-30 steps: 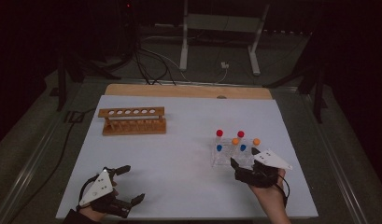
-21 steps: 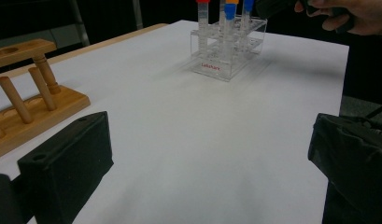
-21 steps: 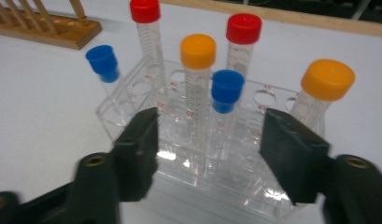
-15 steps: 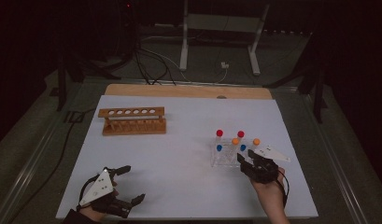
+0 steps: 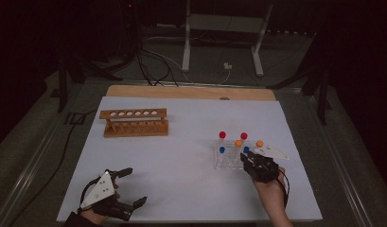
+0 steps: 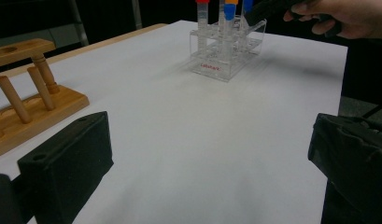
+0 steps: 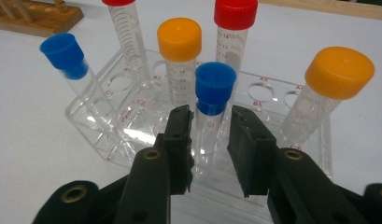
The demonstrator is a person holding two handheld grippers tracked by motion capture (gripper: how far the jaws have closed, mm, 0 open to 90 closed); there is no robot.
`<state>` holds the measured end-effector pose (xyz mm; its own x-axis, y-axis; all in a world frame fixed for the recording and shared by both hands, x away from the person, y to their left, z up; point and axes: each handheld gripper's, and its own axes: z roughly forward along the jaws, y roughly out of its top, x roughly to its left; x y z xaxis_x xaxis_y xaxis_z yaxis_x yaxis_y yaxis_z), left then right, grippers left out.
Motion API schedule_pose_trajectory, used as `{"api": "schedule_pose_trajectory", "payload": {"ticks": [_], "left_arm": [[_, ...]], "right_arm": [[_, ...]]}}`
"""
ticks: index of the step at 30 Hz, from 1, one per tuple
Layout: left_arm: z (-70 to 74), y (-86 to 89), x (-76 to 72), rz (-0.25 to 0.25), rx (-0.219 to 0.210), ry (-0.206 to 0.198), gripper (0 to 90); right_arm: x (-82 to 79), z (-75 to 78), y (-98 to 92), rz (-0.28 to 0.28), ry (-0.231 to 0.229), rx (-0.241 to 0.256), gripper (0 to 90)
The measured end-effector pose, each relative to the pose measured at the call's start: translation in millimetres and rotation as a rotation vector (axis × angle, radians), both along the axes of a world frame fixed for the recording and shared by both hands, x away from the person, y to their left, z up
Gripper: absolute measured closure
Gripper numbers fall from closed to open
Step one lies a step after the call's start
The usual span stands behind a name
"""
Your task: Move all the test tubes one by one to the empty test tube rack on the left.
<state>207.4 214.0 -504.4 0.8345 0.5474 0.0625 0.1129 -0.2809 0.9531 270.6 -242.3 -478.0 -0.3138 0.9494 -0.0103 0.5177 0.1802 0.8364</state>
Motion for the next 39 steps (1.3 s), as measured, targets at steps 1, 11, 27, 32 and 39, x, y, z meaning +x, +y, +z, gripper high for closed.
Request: {"api": "schedule_pose_trajectory", "payload": {"ticks": [1, 11, 27, 32, 39], "left_arm": [[0.0, 0.0, -0.1, 0.001, 0.001, -0.001, 0.6], [-0.3, 0.0, 0.3, -0.001, 0.001, 0.003, 0.6], [-0.8, -0.6, 0.3, 0.001, 0.003, 0.005, 0.6], [-0.6, -0.4, 0.2, 0.001, 0.003, 0.002, 0.6], [-0.6, -0.6, 0.1, 0.0, 0.003, 0.002, 0.6]], "right_arm": [[1.5, -0.8, 0.7, 0.004, 0.005, -0.003, 71.1], [2.4, -1.1, 4.4, 0.013, 0.006, -0.025, 76.9], [-12.7, 22.6, -1.3, 0.021, -0.113, -0.004, 77.2], [-20.8, 33.8, -0.6, 0.026, -0.157, -0.013, 77.2], [-30.3, 44.2, -0.4, 0.027, -0.19, -0.019, 77.2]]}}
